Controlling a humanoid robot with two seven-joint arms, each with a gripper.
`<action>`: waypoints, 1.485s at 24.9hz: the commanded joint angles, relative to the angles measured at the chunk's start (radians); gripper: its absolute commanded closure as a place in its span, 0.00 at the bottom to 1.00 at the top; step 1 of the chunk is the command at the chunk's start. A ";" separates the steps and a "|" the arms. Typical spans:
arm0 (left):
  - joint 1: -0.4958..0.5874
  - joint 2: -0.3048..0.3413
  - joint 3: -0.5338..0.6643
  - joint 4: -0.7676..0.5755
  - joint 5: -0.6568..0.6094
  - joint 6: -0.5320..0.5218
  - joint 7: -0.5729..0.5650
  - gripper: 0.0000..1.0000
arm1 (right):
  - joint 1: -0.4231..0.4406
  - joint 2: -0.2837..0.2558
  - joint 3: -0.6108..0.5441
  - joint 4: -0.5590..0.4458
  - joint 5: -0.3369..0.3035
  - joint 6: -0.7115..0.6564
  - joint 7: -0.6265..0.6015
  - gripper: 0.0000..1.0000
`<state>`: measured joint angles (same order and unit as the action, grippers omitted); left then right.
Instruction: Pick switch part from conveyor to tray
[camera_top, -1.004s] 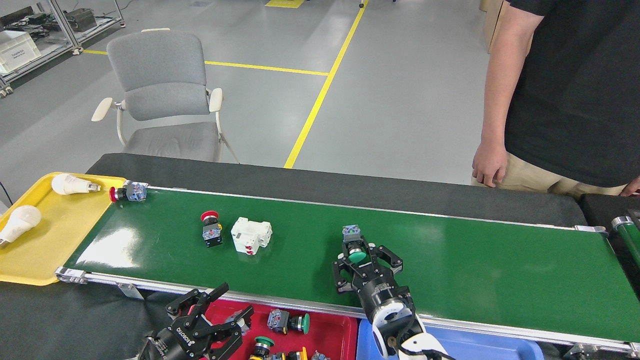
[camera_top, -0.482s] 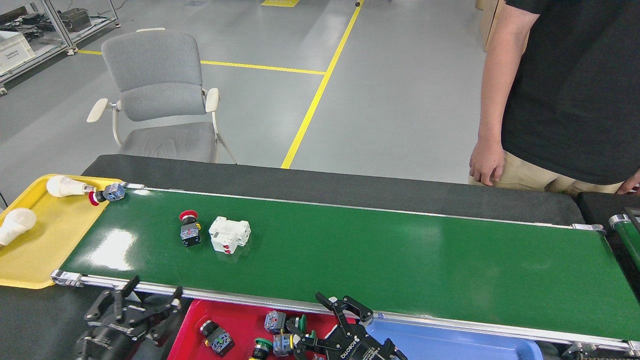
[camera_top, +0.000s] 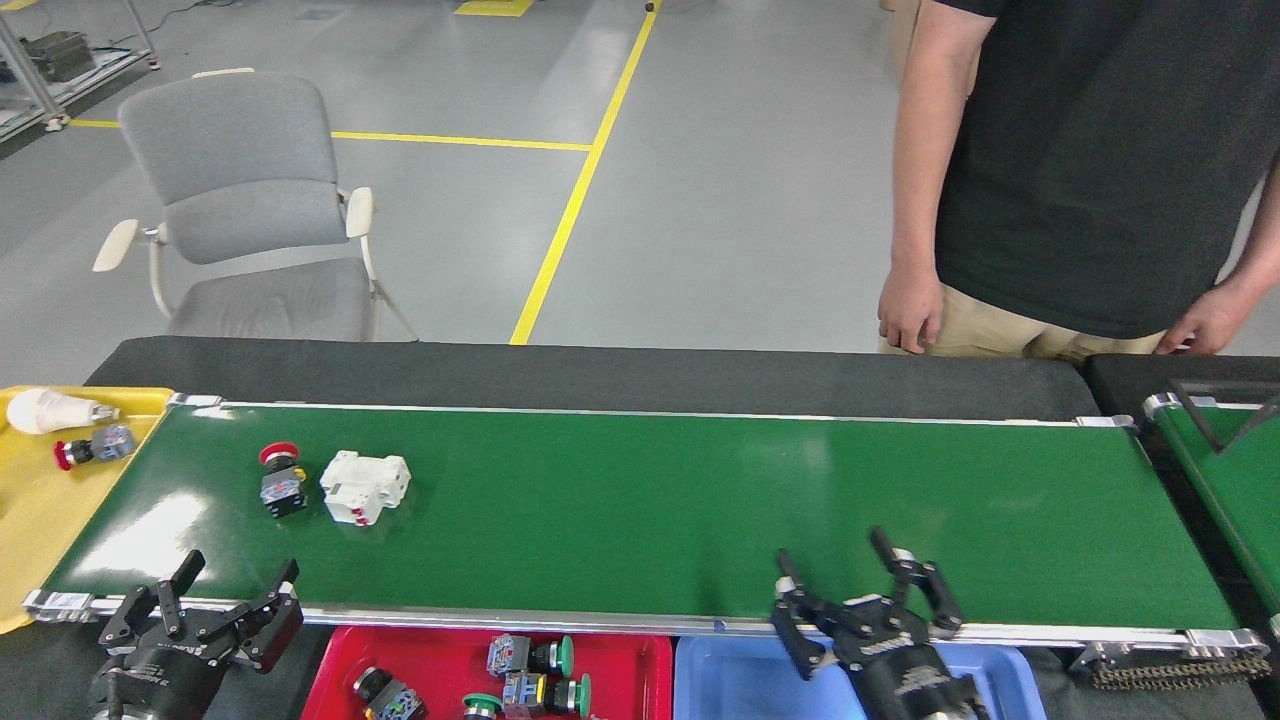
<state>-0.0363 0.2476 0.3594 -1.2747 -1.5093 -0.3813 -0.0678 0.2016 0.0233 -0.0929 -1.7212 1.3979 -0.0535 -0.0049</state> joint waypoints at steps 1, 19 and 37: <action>-0.027 0.024 0.006 0.026 0.001 0.041 0.010 0.00 | 0.004 -0.048 -0.039 -0.012 -0.053 -0.016 -0.020 0.00; -0.339 0.180 -0.028 0.589 0.003 0.225 0.141 0.25 | 0.004 -0.115 -0.053 0.011 -0.152 -0.161 -0.021 0.00; 0.131 0.058 -0.033 -0.109 0.100 -0.404 0.220 0.90 | 0.004 -0.114 -0.131 -0.009 -0.158 -0.175 -0.021 0.00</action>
<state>0.0716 0.3018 0.3229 -1.3141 -1.4212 -0.6826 0.1551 0.2114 -0.0844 -0.2134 -1.7108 1.2436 -0.2251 -0.0177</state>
